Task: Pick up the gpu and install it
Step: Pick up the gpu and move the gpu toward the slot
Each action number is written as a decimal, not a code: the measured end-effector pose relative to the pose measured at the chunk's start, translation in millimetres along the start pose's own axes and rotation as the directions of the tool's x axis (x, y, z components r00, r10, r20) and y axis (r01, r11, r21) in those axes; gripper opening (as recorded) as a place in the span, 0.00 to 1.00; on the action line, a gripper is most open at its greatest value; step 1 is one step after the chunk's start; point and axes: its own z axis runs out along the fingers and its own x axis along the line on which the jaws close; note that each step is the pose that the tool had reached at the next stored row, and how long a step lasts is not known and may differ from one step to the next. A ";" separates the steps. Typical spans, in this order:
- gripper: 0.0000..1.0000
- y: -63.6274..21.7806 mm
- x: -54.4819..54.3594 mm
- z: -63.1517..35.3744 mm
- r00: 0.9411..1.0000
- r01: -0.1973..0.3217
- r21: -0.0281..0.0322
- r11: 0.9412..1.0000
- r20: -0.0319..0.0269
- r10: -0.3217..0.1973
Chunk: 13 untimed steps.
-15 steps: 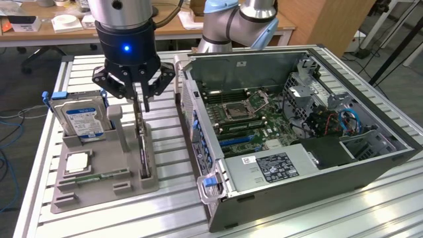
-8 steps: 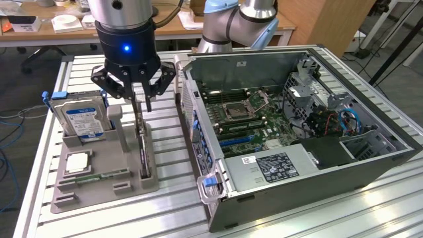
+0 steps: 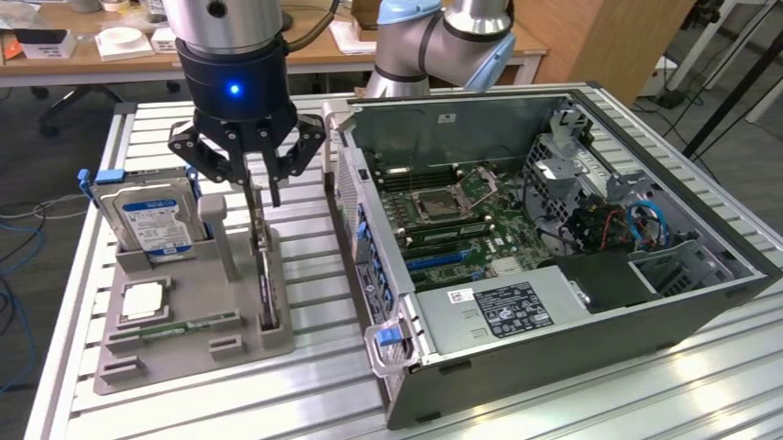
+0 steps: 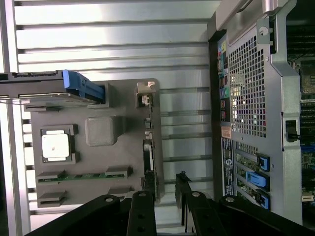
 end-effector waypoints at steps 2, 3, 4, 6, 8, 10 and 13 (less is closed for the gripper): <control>0.31 0.0 0.0 0.0 1.000 0.000 0.000 1.000 0.000 0.000; 0.31 0.0 0.0 0.0 1.000 0.000 0.000 1.000 0.000 0.000; 0.31 0.0 0.0 0.0 1.000 0.000 0.000 1.000 0.000 0.000; 0.31 0.0 0.0 0.3 1.000 0.000 0.000 1.000 0.000 0.000; 0.31 -0.1 0.0 2.2 1.000 0.000 0.000 1.000 0.001 0.000; 0.31 -0.2 0.1 4.2 1.000 0.000 0.000 1.000 0.003 0.000; 0.31 -0.2 0.1 4.1 1.000 0.000 0.000 1.000 0.002 0.000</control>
